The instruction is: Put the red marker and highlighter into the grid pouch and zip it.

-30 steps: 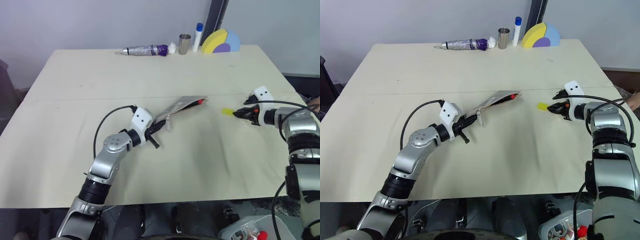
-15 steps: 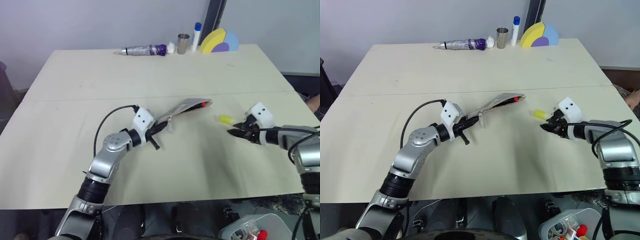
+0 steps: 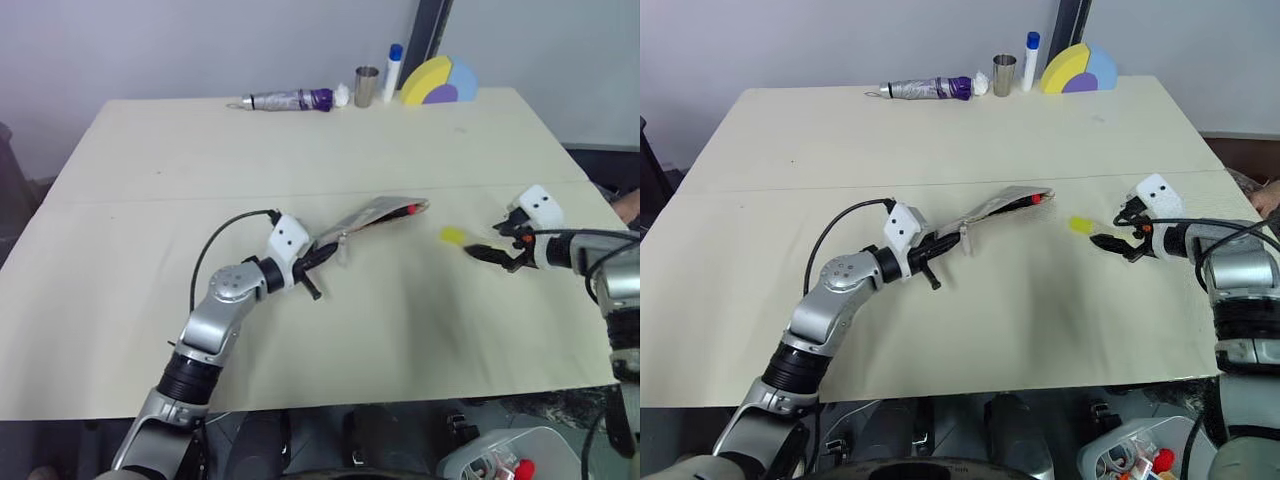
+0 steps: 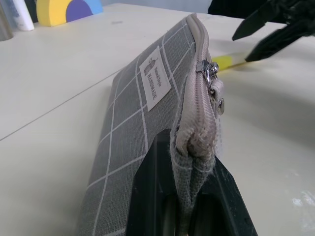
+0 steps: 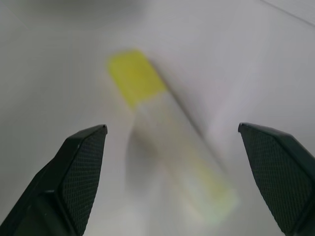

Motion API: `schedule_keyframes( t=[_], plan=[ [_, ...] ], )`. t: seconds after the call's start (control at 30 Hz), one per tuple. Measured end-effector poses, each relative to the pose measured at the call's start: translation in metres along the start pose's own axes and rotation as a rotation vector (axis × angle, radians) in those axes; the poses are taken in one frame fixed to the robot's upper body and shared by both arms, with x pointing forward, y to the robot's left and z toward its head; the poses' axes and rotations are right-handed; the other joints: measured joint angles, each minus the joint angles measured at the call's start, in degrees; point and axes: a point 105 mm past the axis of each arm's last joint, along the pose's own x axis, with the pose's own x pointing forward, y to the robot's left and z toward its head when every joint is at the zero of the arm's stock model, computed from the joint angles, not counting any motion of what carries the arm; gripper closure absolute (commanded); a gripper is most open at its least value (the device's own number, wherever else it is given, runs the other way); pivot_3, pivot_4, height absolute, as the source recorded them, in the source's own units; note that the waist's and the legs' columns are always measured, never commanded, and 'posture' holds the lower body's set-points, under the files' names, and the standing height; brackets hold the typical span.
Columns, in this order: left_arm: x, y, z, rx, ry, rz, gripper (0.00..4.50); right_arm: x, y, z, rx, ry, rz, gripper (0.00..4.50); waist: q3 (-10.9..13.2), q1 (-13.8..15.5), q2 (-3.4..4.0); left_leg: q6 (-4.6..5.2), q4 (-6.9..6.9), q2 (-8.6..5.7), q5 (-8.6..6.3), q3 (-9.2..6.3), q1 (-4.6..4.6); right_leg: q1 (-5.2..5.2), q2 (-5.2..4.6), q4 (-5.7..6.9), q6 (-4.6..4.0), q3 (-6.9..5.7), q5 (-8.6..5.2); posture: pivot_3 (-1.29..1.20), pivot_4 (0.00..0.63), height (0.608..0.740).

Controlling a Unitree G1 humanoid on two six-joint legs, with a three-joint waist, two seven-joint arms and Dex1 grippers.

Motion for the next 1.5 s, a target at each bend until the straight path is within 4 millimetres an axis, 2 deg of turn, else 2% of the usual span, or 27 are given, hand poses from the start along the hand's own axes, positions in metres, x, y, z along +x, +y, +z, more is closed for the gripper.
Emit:
schedule_keyframes(
  t=[0.17, 0.27, 0.4, 0.43, 0.57, 0.63, 0.73, 0.83, 0.93, 1.0, 1.2, 1.5],
  plan=[
    [0.000, 0.001, 0.000, 0.005, -0.001, 0.002, 4.50, 0.008, 0.003, -0.013, 0.040, 0.055, 0.071, 0.06, 0.0, 0.2, 0.00, 0.00, -0.02, 0.00, 0.00, 0.04, -0.01, -0.01, -0.01, -0.02, 0.00, 0.03, -0.01, 0.00, 0.150, 0.740],
    [-0.001, 0.001, 0.000, 0.006, 0.000, 0.004, 4.50, 0.006, 0.008, -0.014, 0.053, 0.069, 0.134, 1.30, 0.0, 0.2, 0.00, 0.00, 0.00, 0.02, 0.00, 0.04, 0.00, 0.01, -0.01, -0.02, 0.00, 0.02, -0.01, 0.00, 0.150, 0.740],
    [-0.001, 0.001, 0.000, 0.007, 0.001, 0.005, 4.50, 0.001, 0.011, -0.018, 0.055, 0.090, 0.172, 3.41, 0.0, 0.2, 0.00, 0.01, -0.01, 0.02, 0.00, 0.03, 0.00, 0.02, -0.01, -0.02, 0.00, 0.02, -0.01, 0.00, 0.150, 0.740],
    [-0.001, 0.001, 0.000, 0.008, 0.001, 0.006, 4.50, 0.000, 0.012, -0.018, 0.052, 0.092, 0.174, 3.68, 0.0, 0.2, 0.00, 0.01, -0.01, 0.02, -0.01, 0.03, 0.00, 0.02, -0.01, -0.02, 0.00, 0.02, -0.01, 0.00, 0.150, 0.740],
    [-0.001, 0.002, 0.001, 0.015, -0.002, 0.008, 4.50, -0.004, 0.019, -0.018, -0.041, 0.077, 0.138, 3.66, 0.0, 0.3, 0.00, 0.00, -0.01, 0.03, -0.01, 0.02, -0.03, 0.00, -0.01, -0.01, 0.01, 0.02, -0.01, 0.00, 0.150, 0.740],
    [-0.002, 0.003, 0.002, 0.027, -0.003, 0.011, 4.50, -0.007, 0.032, -0.014, -0.127, 0.051, 0.137, 3.66, 0.0, 0.4, 0.02, 0.00, -0.02, 0.03, -0.01, 0.02, -0.07, -0.07, -0.02, -0.01, 0.01, 0.02, -0.01, 0.00, 0.150, 0.740],
    [-0.002, 0.004, 0.002, 0.055, 0.001, 0.012, 4.50, -0.019, 0.052, 0.006, -0.255, -0.006, 0.125, 3.66, 0.0, 0.3, 0.13, 0.00, -0.02, 0.03, -0.01, 0.02, -0.09, -0.10, -0.02, 0.00, 0.02, 0.03, -0.01, 0.00, 0.150, 0.740],
    [-0.002, 0.004, 0.002, 0.086, 0.004, 0.006, 4.50, -0.045, 0.082, 0.047, -0.369, -0.116, 0.133, 3.66, 0.1, 0.1, 0.13, -0.01, -0.03, 0.06, -0.01, 0.00, -0.06, -0.06, 0.01, 0.00, 0.02, 0.02, -0.01, 0.00, 0.150, 0.740],
    [-0.001, 0.003, 0.004, 0.114, -0.008, -0.005, 4.50, -0.054, 0.107, 0.064, -0.391, -0.163, 0.148, 3.66, 0.1, 0.3, 0.05, -0.01, -0.02, 0.04, -0.01, -0.04, -0.06, -0.03, -0.03, 0.00, 0.02, 0.00, -0.01, 0.00, 0.150, 0.740],
    [0.001, 0.000, 0.004, 0.128, -0.005, -0.024, 4.50, -0.053, 0.113, 0.062, -0.370, -0.145, 0.146, 3.66, 0.1, 0.5, 0.02, -0.01, -0.01, -0.01, -0.01, -0.03, -0.07, -0.03, -0.08, -0.01, 0.02, 0.00, -0.01, 0.00, 0.150, 0.740],
    [0.002, -0.004, 0.003, 0.137, -0.009, -0.053, 4.50, -0.046, 0.112, 0.054, -0.316, -0.089, 0.119, 3.66, 0.2, 0.3, -0.02, 0.01, -0.04, 0.00, -0.02, -0.03, -0.11, -0.10, -0.05, -0.02, 0.01, 0.00, -0.01, 0.00, 0.150, 0.740],
    [0.003, -0.007, 0.002, 0.153, -0.005, -0.065, 4.50, -0.038, 0.114, 0.047, -0.328, -0.047, 0.140, 3.66, 0.2, 0.3, -0.05, 0.02, -0.04, 0.00, -0.02, -0.03, -0.12, -0.11, -0.05, -0.02, 0.01, 0.00, -0.02, 0.00, 0.150, 0.740]
  ],
)
